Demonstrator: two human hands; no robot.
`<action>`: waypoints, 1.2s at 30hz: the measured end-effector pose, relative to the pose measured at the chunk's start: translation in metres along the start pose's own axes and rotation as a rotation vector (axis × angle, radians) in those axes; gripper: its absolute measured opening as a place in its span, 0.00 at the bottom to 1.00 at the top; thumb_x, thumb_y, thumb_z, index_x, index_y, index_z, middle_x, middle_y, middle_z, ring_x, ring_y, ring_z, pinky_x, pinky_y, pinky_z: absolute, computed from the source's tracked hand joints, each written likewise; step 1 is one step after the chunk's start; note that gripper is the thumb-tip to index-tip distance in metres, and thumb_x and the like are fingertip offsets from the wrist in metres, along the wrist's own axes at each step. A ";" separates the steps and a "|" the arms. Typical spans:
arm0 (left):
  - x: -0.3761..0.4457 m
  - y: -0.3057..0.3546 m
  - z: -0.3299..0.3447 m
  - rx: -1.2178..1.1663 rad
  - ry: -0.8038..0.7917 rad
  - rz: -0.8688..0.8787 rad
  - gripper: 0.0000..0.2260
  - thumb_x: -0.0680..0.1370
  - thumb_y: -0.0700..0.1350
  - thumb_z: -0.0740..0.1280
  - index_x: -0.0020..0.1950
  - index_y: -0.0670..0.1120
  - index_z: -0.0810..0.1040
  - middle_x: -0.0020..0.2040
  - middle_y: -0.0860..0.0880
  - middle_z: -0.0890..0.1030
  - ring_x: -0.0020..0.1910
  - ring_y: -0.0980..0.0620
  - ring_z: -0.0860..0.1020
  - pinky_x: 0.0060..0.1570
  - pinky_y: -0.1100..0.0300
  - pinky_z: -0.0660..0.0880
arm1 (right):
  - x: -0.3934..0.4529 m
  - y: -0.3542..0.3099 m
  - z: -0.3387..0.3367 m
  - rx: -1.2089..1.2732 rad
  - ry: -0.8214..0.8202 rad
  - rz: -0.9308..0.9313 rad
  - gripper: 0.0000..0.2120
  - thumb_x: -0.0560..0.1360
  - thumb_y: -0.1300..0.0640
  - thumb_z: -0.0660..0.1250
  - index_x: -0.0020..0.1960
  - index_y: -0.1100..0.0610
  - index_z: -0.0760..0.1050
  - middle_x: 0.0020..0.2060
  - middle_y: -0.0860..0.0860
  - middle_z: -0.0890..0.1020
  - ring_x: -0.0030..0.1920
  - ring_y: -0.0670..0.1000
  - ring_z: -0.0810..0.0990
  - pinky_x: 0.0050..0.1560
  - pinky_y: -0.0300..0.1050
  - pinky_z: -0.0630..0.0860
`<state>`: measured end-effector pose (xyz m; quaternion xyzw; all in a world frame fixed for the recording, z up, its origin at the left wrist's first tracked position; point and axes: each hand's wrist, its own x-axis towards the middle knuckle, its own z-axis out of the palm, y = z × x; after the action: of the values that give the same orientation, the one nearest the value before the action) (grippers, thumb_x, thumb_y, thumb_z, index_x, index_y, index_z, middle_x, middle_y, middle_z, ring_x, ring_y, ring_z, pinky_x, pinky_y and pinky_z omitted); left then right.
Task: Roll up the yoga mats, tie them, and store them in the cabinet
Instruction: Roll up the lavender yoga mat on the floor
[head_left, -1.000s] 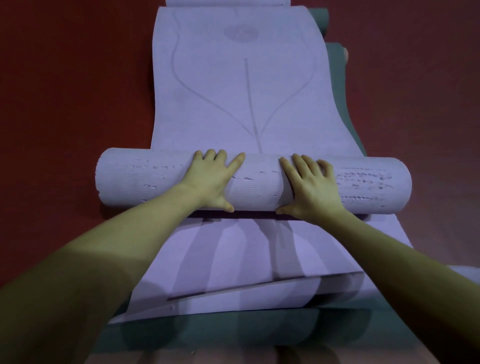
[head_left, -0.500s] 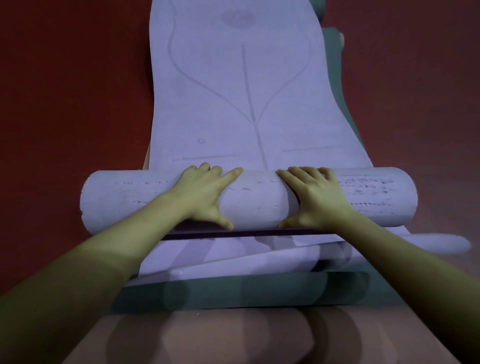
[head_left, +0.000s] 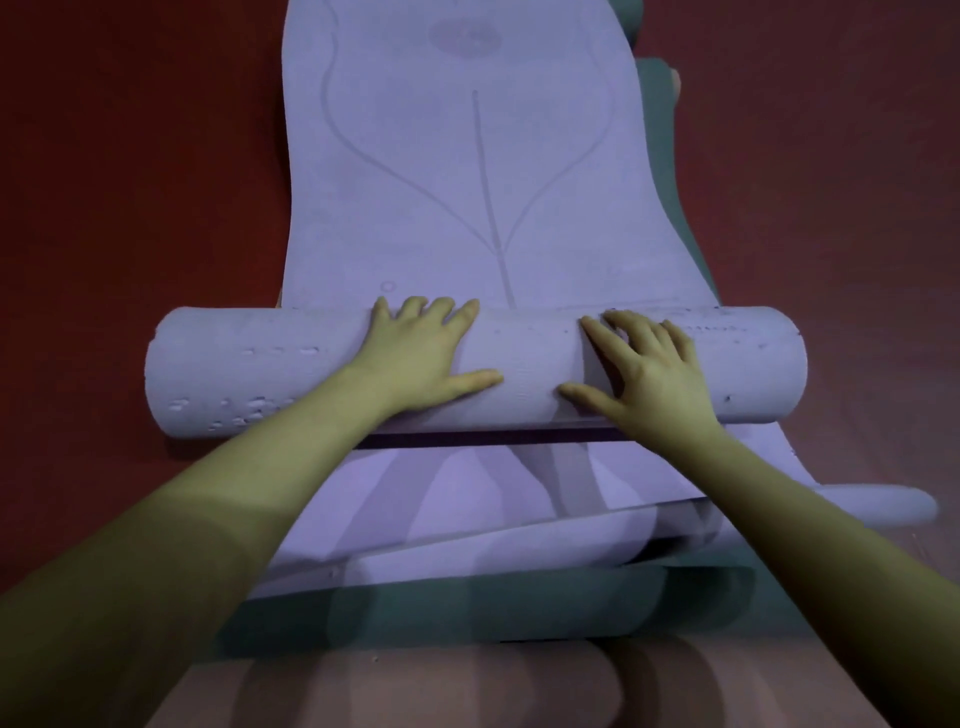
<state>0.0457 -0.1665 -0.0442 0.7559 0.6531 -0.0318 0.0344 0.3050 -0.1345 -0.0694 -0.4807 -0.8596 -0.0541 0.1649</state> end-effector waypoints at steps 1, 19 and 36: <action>0.006 0.002 -0.001 0.020 -0.022 0.009 0.50 0.63 0.78 0.43 0.78 0.50 0.48 0.76 0.46 0.58 0.71 0.42 0.61 0.68 0.37 0.57 | 0.003 0.006 -0.001 0.001 -0.065 -0.014 0.40 0.68 0.29 0.58 0.70 0.54 0.70 0.66 0.56 0.74 0.66 0.58 0.72 0.66 0.62 0.64; 0.007 0.026 -0.002 0.199 -0.044 0.110 0.54 0.63 0.74 0.65 0.78 0.52 0.42 0.71 0.45 0.63 0.64 0.42 0.67 0.61 0.47 0.65 | 0.010 0.012 -0.020 -0.146 -0.266 -0.070 0.59 0.44 0.38 0.81 0.70 0.60 0.69 0.63 0.59 0.76 0.62 0.62 0.74 0.60 0.73 0.64; -0.068 0.104 -0.086 0.200 0.093 0.210 0.53 0.64 0.74 0.64 0.78 0.53 0.41 0.71 0.44 0.62 0.65 0.42 0.65 0.63 0.45 0.63 | -0.070 0.011 -0.149 -0.220 -0.134 -0.001 0.57 0.44 0.39 0.80 0.68 0.61 0.71 0.62 0.59 0.76 0.60 0.62 0.76 0.57 0.72 0.68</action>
<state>0.1386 -0.2409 0.0489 0.8204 0.5647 -0.0579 -0.0684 0.3829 -0.2225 0.0461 -0.4978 -0.8579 -0.1157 0.0535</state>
